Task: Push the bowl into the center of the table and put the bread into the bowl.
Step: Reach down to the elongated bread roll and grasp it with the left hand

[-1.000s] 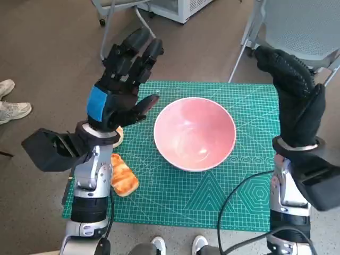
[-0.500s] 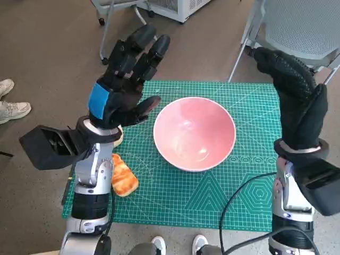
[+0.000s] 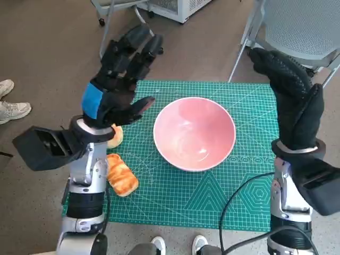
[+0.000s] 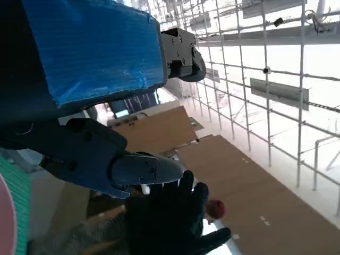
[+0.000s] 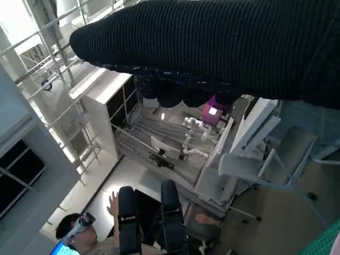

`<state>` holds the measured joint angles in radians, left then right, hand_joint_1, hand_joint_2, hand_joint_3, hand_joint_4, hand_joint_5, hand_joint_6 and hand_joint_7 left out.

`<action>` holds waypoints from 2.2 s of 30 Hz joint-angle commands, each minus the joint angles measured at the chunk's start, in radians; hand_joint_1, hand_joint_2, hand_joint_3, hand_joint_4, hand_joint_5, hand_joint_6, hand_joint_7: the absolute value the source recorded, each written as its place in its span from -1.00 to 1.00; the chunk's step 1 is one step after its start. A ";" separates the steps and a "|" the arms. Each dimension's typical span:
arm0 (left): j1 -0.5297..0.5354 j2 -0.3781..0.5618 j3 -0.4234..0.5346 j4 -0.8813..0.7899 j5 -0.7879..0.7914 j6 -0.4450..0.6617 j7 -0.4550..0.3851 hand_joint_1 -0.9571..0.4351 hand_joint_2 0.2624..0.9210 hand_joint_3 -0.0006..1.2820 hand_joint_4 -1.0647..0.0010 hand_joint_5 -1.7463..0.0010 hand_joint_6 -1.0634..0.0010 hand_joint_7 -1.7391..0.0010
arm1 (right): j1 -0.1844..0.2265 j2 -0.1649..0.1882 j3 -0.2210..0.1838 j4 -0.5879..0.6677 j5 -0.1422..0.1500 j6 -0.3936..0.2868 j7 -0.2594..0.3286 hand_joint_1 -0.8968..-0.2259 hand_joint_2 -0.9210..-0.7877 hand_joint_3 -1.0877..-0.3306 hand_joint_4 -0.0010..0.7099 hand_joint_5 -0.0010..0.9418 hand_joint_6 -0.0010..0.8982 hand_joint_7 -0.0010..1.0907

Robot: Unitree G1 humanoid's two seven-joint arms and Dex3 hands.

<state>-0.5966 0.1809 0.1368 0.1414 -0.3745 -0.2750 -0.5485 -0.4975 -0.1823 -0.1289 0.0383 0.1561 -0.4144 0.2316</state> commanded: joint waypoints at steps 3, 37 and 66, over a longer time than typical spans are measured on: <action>0.002 0.114 0.032 -0.001 0.026 -0.051 -0.064 -0.26 0.96 -0.73 0.81 0.99 1.00 0.53 | 0.013 0.009 0.006 -0.001 0.010 0.017 -0.003 -0.47 -1.00 0.09 -0.42 -0.96 -0.87 0.03; 0.019 0.686 -0.017 -0.033 0.134 0.016 -0.487 0.35 0.48 -0.99 0.86 1.00 0.83 0.69 | 0.010 0.001 -0.016 -0.001 0.035 0.040 -0.005 -0.38 -1.00 0.07 -0.41 -0.97 -0.85 0.02; 0.135 0.734 -0.141 -0.155 0.295 0.052 -0.536 0.31 0.55 -0.95 0.91 0.99 0.68 0.90 | 0.031 0.001 -0.022 -0.016 0.044 0.046 -0.001 -0.45 -1.00 0.09 -0.42 -0.99 -0.85 0.00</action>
<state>-0.4788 0.9082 0.0154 -0.0018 -0.1113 -0.2030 -1.0883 -0.4903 -0.1795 -0.1494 0.0185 0.1947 -0.3770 0.2292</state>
